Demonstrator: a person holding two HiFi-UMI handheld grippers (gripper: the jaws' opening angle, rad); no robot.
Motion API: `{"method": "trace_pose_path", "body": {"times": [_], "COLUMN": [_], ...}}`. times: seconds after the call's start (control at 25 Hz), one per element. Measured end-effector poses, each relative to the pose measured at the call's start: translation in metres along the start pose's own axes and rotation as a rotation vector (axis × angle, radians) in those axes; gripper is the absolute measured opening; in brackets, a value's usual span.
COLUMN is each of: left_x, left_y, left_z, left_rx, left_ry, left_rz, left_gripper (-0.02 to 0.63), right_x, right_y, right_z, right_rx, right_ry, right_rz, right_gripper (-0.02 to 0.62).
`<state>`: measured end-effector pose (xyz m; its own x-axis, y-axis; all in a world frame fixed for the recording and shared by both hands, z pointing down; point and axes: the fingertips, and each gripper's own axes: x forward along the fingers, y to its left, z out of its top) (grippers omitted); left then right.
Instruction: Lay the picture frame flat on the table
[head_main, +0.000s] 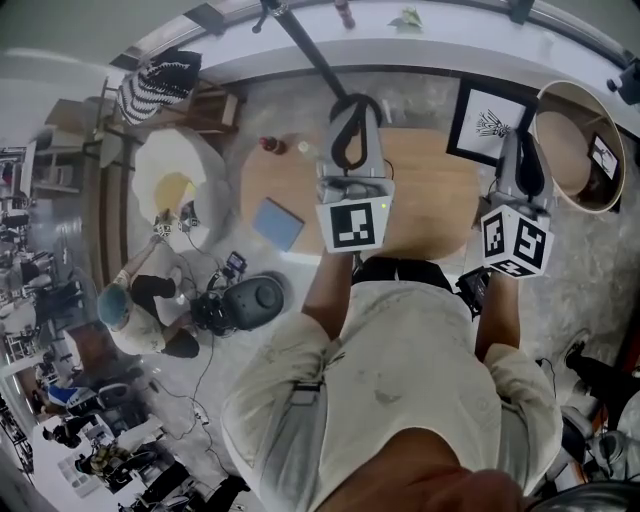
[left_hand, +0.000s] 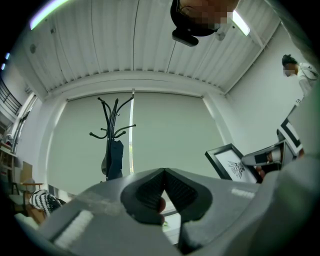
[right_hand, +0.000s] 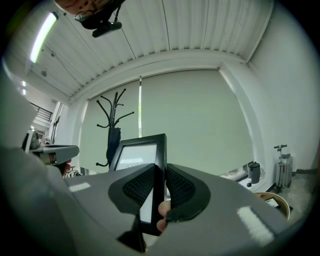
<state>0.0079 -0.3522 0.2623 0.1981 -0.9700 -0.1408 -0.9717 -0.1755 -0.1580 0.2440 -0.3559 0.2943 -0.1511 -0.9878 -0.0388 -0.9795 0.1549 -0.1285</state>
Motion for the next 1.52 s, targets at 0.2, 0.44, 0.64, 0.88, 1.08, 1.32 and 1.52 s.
{"method": "trace_pose_path", "body": {"times": [0.2,0.44,0.64,0.88,1.08,1.32,1.52], "left_x": [0.002,0.002,0.009,0.017,0.019,0.023,0.017], "left_y": [0.006,0.017,0.032,0.056,0.067,0.077,0.085], "left_z": [-0.004,-0.011,-0.031,-0.054,-0.080,-0.122,-0.151], "left_rx": [-0.016,-0.033,-0.041,-0.054,-0.054,-0.047,-0.053], "left_ry": [0.003,0.017,0.032,0.041,0.052,0.092,0.106], "left_rz": [-0.005,0.007,0.024,0.047,0.058,0.055,0.062], "left_gripper": [0.005,0.005,0.005,0.005,0.005,0.005,0.005], "right_x": [0.007,0.016,0.035,0.060,0.074,0.096,0.103], "right_y": [0.005,0.016,0.028,0.047,0.064,0.087,0.099], "right_z": [-0.003,-0.010,-0.026,-0.053,-0.084,-0.131,-0.177], "right_rx": [-0.001,-0.009,-0.014,-0.015,-0.002,-0.006,0.006], "right_ry": [0.005,0.030,0.067,0.123,0.173,0.249,0.323], "right_rz": [-0.004,0.010,0.022,0.044,0.069,0.102,0.109], "right_gripper": [0.075,0.075,0.075,0.075,0.075,0.075,0.075]}}
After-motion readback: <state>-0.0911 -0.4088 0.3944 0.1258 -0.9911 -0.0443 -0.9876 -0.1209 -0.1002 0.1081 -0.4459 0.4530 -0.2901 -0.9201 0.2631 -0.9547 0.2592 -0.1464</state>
